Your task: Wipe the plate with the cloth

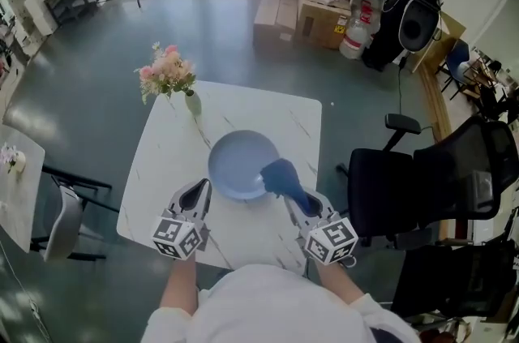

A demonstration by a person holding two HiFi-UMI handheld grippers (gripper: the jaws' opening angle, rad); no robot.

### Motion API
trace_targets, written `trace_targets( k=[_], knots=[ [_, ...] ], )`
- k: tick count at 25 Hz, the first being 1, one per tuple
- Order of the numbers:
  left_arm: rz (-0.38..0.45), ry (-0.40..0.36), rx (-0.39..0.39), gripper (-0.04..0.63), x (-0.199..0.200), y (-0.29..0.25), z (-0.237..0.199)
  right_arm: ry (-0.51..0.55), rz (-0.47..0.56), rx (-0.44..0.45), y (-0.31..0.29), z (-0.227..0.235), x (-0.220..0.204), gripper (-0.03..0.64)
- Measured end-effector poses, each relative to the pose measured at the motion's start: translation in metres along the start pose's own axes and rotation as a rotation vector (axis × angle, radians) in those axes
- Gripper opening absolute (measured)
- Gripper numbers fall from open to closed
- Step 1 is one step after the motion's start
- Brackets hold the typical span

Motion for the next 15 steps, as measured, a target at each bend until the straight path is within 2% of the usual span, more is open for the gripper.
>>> trace_targets(
  k=[6, 15],
  knots=[
    [-0.107, 0.056, -0.014, 0.034, -0.025, -0.034, -0.014, -0.017, -0.017, -0.016, -0.005, 0.003, -0.004, 0.092],
    [-0.219, 0.139, 0.009, 0.034, -0.065, -0.066, -0.032, -0.048, -0.052, -0.028, -0.012, 0.014, -0.015, 0.092]
  ],
)
Point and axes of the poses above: the fingertips, and each gripper's own axes: y backward along the fingers, z to its right, x out of its top, the point moved 4 cm from there along y, backward along the fingers, and after that the axes turned 10 degrees about -z, right-handed, at the moved point
